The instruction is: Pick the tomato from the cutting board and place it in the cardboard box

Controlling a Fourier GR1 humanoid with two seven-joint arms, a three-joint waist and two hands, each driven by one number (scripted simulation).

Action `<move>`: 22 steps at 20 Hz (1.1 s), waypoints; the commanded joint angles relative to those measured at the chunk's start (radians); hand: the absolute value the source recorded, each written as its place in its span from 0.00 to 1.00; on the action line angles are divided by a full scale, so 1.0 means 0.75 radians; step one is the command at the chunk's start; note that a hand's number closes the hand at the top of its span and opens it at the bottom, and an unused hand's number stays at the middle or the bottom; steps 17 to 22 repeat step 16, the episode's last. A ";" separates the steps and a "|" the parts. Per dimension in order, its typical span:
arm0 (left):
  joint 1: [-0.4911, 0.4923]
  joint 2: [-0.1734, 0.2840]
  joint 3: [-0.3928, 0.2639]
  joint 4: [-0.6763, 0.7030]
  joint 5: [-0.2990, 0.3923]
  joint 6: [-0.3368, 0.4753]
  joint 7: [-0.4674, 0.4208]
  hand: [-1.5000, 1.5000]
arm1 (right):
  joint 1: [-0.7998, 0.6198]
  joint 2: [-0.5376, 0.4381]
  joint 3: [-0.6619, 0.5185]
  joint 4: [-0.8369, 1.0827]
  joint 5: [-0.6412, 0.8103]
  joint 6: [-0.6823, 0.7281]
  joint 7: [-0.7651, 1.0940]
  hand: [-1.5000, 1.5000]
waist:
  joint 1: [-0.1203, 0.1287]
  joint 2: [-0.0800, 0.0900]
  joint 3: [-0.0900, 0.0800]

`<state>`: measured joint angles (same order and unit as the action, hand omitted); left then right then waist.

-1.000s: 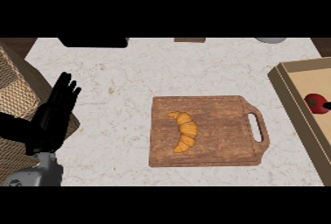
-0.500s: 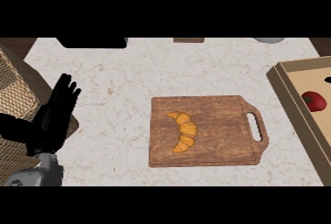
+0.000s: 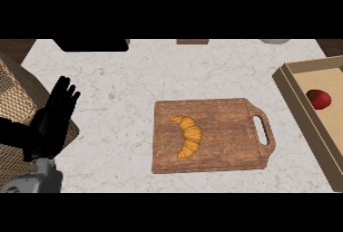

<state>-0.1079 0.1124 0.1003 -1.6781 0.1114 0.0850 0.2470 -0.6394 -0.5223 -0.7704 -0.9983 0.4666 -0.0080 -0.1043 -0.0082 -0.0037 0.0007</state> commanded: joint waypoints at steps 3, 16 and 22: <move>-0.038 -0.031 0.001 0.111 -0.032 0.026 -0.075 0.50 | 0.049 -0.062 -0.152 -0.076 -0.266 0.131 0.047 0.00 | -0.006 0.003 -0.001; -0.014 -0.029 -0.020 -0.001 -0.029 0.017 -0.015 0.50 | 0.404 -0.181 -0.259 0.071 -0.553 0.180 -0.269 0.00 | 0.009 0.005 0.000; -0.014 -0.029 -0.020 -0.001 -0.029 0.017 -0.015 0.50 | 0.404 -0.181 -0.259 0.071 -0.553 0.180 -0.269 0.00 | 0.009 0.005 0.000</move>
